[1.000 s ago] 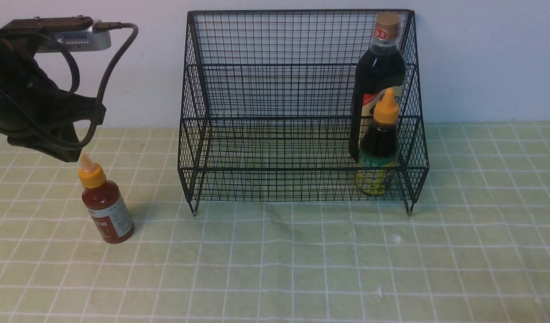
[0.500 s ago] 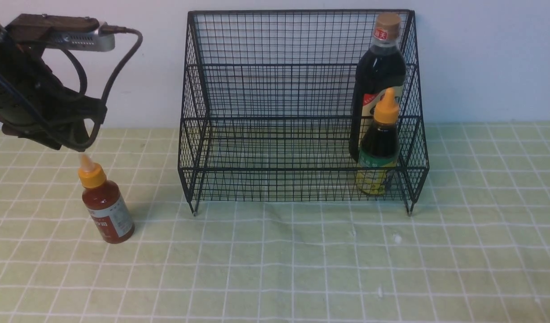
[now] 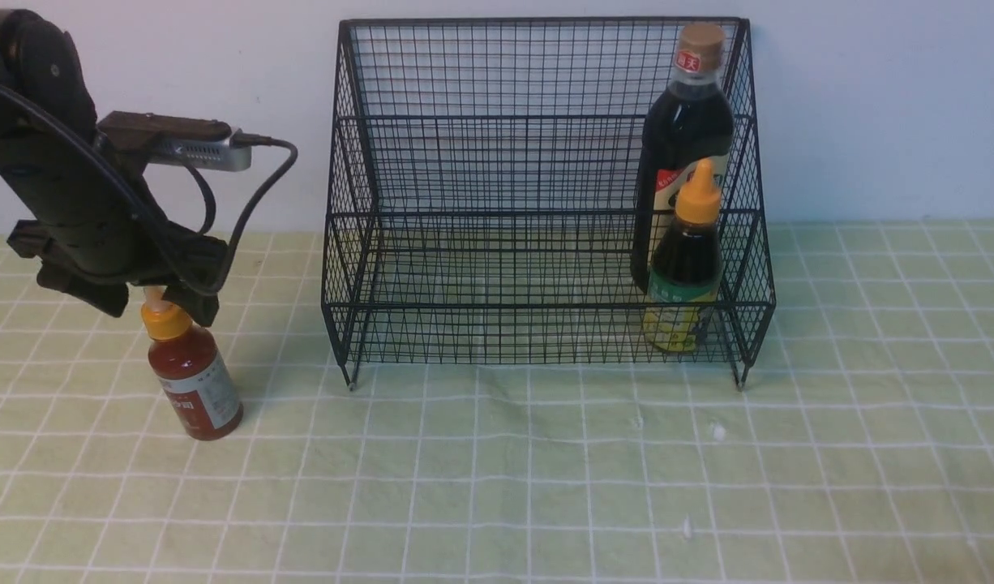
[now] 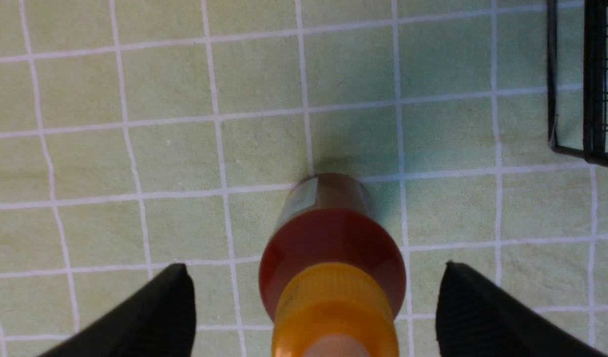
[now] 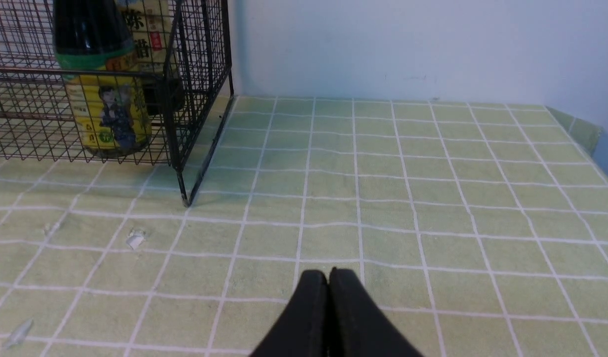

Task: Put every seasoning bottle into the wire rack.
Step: Use the left arm to grab the condiment bottle closest to it, then use the left arm to put the condiment bottle back on the shelf

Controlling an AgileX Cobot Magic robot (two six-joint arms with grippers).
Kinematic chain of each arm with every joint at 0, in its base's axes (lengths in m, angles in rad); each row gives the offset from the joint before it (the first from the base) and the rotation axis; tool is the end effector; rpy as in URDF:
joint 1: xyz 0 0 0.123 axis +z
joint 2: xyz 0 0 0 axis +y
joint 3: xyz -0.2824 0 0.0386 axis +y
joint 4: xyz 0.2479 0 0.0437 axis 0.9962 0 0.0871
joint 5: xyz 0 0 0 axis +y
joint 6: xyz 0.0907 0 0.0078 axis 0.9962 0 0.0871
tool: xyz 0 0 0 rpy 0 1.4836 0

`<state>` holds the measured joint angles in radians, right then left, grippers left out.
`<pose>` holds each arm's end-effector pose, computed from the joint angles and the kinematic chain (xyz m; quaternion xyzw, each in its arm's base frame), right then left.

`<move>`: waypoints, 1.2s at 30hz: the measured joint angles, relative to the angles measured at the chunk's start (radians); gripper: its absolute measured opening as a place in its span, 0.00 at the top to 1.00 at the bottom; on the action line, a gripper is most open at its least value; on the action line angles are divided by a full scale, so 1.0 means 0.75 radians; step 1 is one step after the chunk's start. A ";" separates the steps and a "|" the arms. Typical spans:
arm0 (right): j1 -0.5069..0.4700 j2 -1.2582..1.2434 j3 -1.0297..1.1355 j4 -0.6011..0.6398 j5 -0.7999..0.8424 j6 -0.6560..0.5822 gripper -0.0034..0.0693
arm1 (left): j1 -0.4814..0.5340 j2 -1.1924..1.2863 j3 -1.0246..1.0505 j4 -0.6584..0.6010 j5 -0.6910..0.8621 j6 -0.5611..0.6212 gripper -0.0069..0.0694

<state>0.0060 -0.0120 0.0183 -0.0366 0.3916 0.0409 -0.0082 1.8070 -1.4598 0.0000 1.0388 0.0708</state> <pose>0.0520 -0.0010 0.1724 0.0045 0.8079 -0.0018 0.5893 0.3759 -0.0031 0.2575 0.0391 0.9900 0.0042 0.1355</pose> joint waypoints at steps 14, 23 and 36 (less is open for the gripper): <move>0.000 0.000 0.000 0.000 0.000 0.000 0.97 | 0.000 0.039 -0.014 0.000 0.107 -0.001 0.53; 0.000 0.000 0.000 0.000 0.000 0.000 0.97 | -0.009 -0.087 -0.296 -0.091 0.260 -0.001 0.53; 0.000 0.000 0.000 0.000 0.000 0.000 0.97 | -0.400 -0.240 -0.578 -0.155 0.309 -0.001 0.53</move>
<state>0.0060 -0.0120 0.0183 -0.0366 0.3916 0.0409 -0.3084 1.6269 -1.8934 -0.1164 1.2705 0.0699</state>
